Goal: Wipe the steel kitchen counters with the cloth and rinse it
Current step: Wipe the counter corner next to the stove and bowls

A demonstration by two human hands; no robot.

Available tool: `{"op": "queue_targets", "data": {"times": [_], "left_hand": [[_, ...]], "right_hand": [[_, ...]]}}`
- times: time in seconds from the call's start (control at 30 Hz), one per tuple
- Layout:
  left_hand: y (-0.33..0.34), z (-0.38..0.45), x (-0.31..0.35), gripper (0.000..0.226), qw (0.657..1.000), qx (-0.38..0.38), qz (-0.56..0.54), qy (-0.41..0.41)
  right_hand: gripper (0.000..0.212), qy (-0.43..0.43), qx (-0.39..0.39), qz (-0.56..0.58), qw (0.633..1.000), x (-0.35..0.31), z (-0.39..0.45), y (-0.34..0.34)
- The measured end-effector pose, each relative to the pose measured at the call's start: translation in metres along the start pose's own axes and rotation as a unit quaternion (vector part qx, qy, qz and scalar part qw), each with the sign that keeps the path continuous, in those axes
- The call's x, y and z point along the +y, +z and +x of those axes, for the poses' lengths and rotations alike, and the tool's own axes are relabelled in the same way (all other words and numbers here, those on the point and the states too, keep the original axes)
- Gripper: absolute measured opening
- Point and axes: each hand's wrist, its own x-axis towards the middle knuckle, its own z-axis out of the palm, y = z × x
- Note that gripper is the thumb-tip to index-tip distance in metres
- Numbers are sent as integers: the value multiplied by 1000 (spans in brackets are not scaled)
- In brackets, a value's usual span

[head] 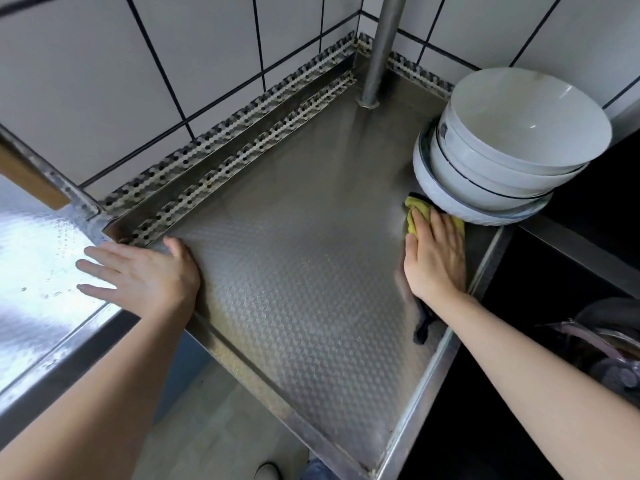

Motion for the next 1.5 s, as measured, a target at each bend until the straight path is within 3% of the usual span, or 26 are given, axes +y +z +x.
{"op": "queue_targets", "data": {"times": [0.13,0.23,0.37,0.5,0.6,0.67,0.8,0.9,1.07,1.3,1.4,1.5], "left_hand": [[2,1,1,88,1000,3,9,-2],[4,2,1,88,1000,3,19,1],[5,4,-1,89,1000,7,17,4],[7,6,-3,90,1000,11,13,6],[6,5,-2,90,1000,8,12,8],[5,5,-2,91,1000,6,9,3],[2,4,-3,91,1000,-8,7,7],[0,2,-2,90,1000,-14,7,13],[-5,-1,-3,89,1000,-23,8,19],[-17,-9,-14,87,995,-57,13,87],[-36,0,-42,76,978,-78,26,192],[-56,21,-80,55,934,-85,33,345]], "right_hand": [[51,43,4,1,999,-27,18,9],[50,9,-18,8,1000,-63,20,13],[50,-166,-55,36,984,-118,-16,10],[49,-367,-118,70,920,-122,-84,3],[50,-418,-148,54,895,-94,-99,-5],[52,-381,-146,29,912,-71,-92,-9],[55,-142,-98,-28,985,-21,-69,-15],[58,-32,-90,-36,995,-11,-61,-13],[55,55,-57,-15,997,-47,-99,-6],[53,77,-59,14,995,-111,-158,-4],[52,106,-68,17,992,-123,-153,-4],[51,115,-54,12,992,-124,-140,-3]]}}
